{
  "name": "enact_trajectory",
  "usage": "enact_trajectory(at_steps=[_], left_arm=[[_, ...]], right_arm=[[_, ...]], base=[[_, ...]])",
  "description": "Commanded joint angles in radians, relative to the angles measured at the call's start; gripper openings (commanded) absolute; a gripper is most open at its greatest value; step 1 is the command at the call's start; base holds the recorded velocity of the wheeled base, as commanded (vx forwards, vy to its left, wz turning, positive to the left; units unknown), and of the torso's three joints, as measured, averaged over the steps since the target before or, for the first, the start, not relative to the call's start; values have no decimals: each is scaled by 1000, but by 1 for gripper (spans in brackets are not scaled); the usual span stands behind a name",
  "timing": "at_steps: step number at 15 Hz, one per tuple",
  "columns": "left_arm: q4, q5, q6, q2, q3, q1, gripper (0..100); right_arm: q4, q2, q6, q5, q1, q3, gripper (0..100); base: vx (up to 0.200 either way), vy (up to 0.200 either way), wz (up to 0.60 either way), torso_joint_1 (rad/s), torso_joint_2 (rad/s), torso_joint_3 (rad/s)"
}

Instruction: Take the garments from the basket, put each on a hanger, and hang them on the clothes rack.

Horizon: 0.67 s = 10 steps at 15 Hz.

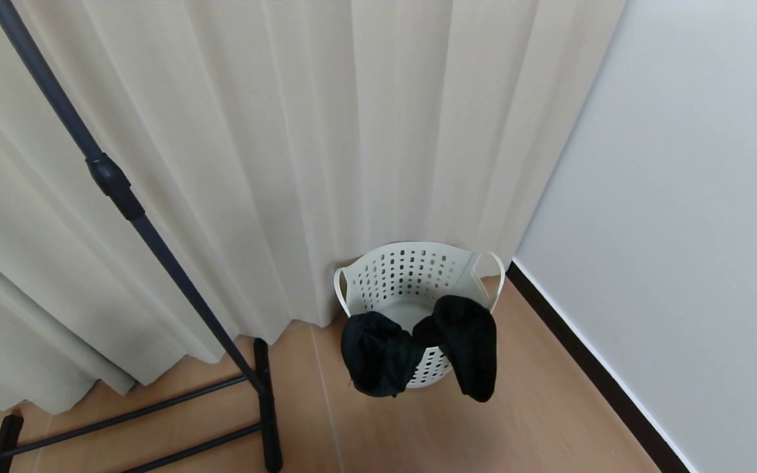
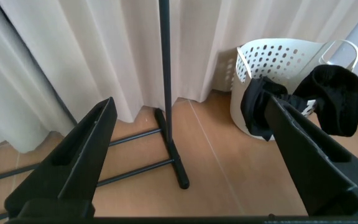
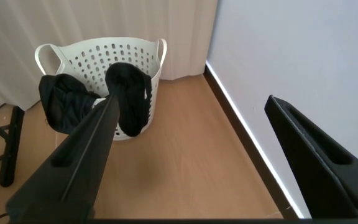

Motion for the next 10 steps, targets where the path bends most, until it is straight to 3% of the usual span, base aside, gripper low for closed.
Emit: enact_trajectory(at_steps=[1, 10], left_arm=[[0, 1, 0, 1, 0, 0, 100], [1, 1, 0, 1, 0, 0, 100]], right_arm=[[0, 0, 0, 0, 0, 0, 100], [0, 0, -2, -2, 0, 0, 100]], base=[[0, 0, 0, 2, 2, -188], [0, 0, 0, 3, 4, -197]])
